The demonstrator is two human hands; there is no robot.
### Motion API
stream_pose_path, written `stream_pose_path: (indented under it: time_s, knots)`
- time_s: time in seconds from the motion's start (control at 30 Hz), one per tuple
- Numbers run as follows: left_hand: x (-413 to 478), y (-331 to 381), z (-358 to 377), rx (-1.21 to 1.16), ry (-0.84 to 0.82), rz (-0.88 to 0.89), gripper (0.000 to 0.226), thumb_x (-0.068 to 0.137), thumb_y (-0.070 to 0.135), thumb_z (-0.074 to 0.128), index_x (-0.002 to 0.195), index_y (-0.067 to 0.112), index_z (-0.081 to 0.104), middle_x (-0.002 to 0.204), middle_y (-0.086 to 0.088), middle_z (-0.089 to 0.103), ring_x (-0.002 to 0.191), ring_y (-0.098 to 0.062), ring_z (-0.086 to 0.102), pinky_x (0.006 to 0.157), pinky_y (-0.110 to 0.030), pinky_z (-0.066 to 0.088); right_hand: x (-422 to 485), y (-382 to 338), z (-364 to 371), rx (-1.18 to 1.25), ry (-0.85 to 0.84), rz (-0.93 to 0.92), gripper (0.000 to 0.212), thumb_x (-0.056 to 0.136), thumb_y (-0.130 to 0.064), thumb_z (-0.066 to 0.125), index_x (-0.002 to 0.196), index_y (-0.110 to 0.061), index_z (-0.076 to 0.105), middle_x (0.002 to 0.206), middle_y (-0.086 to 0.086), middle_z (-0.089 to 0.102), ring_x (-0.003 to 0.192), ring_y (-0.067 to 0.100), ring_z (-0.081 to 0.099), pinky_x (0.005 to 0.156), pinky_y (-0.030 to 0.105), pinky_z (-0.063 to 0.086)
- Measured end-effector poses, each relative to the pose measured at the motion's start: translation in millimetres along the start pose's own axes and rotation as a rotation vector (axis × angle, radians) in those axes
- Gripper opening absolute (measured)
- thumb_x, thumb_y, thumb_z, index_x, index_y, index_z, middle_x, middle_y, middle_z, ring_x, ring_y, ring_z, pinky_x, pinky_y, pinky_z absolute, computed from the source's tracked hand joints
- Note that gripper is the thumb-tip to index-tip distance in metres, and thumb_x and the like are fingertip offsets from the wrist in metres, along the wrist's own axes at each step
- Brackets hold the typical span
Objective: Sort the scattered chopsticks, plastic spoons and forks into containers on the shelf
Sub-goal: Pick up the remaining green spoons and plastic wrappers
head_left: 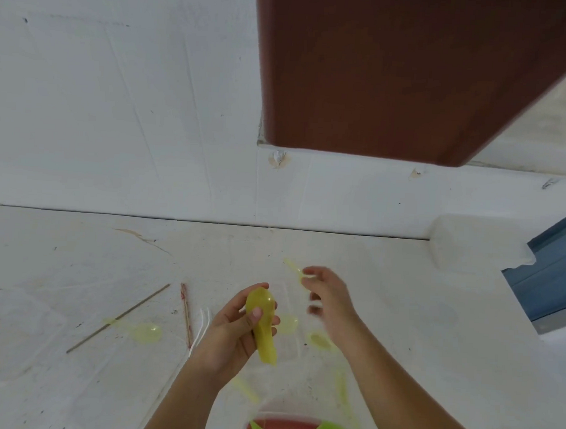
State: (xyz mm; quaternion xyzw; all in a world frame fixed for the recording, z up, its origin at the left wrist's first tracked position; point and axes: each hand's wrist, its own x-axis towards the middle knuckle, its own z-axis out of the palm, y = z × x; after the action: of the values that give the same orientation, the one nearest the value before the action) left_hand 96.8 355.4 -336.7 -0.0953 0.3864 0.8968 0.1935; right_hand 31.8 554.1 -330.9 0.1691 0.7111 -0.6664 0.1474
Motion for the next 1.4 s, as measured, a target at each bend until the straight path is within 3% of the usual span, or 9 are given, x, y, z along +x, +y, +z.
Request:
stream_pose_path:
  time_s: [0.1,0.23,0.43,0.53,0.63,0.77,1.03,1.3,1.4]
  knots:
    - [-3.3,9.9,-2.7,0.029,0.046,0.038,0.080,0.064,0.027,0.100,0.134,0.009,0.066,0.116,-0.023,0.067,0.094,-0.035,0.067,0.081,-0.039,0.059,51.4,19.4,-9.8,-0.942,0.164,-0.222,0.054,0.094,-0.033,0.065,0.146,-0.030,0.047,0.135,0.001,0.045,0.123,0.021,0.045,0.096,0.038,0.051]
    - [-8.4,18.9,-8.0,0.053,0.097,0.089,0.045,0.089,0.009,0.071,0.134,0.009,0.066,0.116,-0.024,0.067,0.095,-0.037,0.068,0.082,-0.040,0.060,72.9,30.6,-3.7,-1.351,-0.008,-0.320,0.038,0.097,-0.018,0.054,0.134,-0.017,0.058,0.125,0.004,0.051,0.116,0.028,0.054,0.088,0.037,0.053]
    - [-15.8,27.3,-14.8,0.159,0.136,0.118,0.045,0.087,0.006,0.069,0.131,0.011,0.068,0.116,-0.023,0.068,0.095,-0.038,0.069,0.084,-0.043,0.061,30.2,7.0,-22.0,-0.765,0.168,-0.404,0.034,0.084,0.006,0.064,0.107,-0.018,0.071,0.084,-0.002,0.069,0.080,0.015,0.070,0.075,0.034,0.060]
    - [-17.9,26.1,-10.0,0.260,0.159,0.160,0.045,0.085,0.012,0.074,0.129,0.018,0.070,0.117,-0.021,0.070,0.100,-0.039,0.072,0.092,-0.049,0.059,-32.6,-22.8,-20.4,-0.498,0.092,-0.434,0.032,0.088,-0.003,0.078,0.110,-0.025,0.079,0.078,-0.006,0.072,0.071,0.007,0.068,0.075,0.019,0.058]
    - [-20.2,19.7,4.7,0.422,0.176,0.253,0.048,0.081,0.018,0.078,0.128,0.024,0.070,0.114,-0.013,0.074,0.103,-0.034,0.074,0.092,-0.040,0.059,-81.8,-43.8,-11.2,-0.529,-0.049,-0.286,0.024,0.088,-0.014,0.080,0.103,-0.032,0.077,0.074,-0.003,0.074,0.064,0.011,0.068,0.067,0.021,0.054]
    - [-21.5,1.3,20.8,0.565,0.002,0.212,0.046,0.085,0.012,0.079,0.128,0.022,0.070,0.112,-0.013,0.074,0.105,-0.025,0.071,0.091,-0.030,0.056,-94.5,-44.0,1.2,-0.331,-0.176,-0.077,0.017,0.084,-0.007,0.078,0.091,-0.008,0.062,0.073,0.013,0.074,0.059,0.024,0.066,0.065,0.043,0.061]
    - [-19.6,-16.5,1.2,0.420,0.015,0.061,0.045,0.083,0.017,0.080,0.126,0.026,0.072,0.120,-0.019,0.072,0.107,-0.039,0.069,0.096,-0.052,0.055,-93.3,-10.8,20.3,-0.546,0.095,-0.402,0.020,0.081,-0.007,0.082,0.074,-0.019,0.068,0.061,-0.004,0.068,0.057,0.012,0.062,0.056,0.012,0.045]
    - [-12.9,-17.9,7.6,0.440,0.042,0.110,0.046,0.088,0.009,0.080,0.131,0.018,0.068,0.118,-0.019,0.073,0.106,-0.036,0.070,0.085,-0.039,0.058,-85.5,-0.6,35.1,-0.542,0.230,-0.543,0.023,0.079,-0.001,0.078,0.072,-0.020,0.067,0.060,-0.006,0.064,0.056,0.015,0.063,0.058,0.035,0.054]
    - [-12.6,-19.0,8.5,0.435,0.031,0.126,0.050,0.084,0.012,0.082,0.131,0.022,0.068,0.119,-0.018,0.073,0.109,-0.036,0.070,0.094,-0.045,0.057,-83.6,-1.6,35.5,-0.505,0.188,-0.498,0.019,0.086,-0.005,0.074,0.081,-0.023,0.074,0.069,-0.011,0.071,0.066,0.007,0.070,0.064,0.026,0.058]
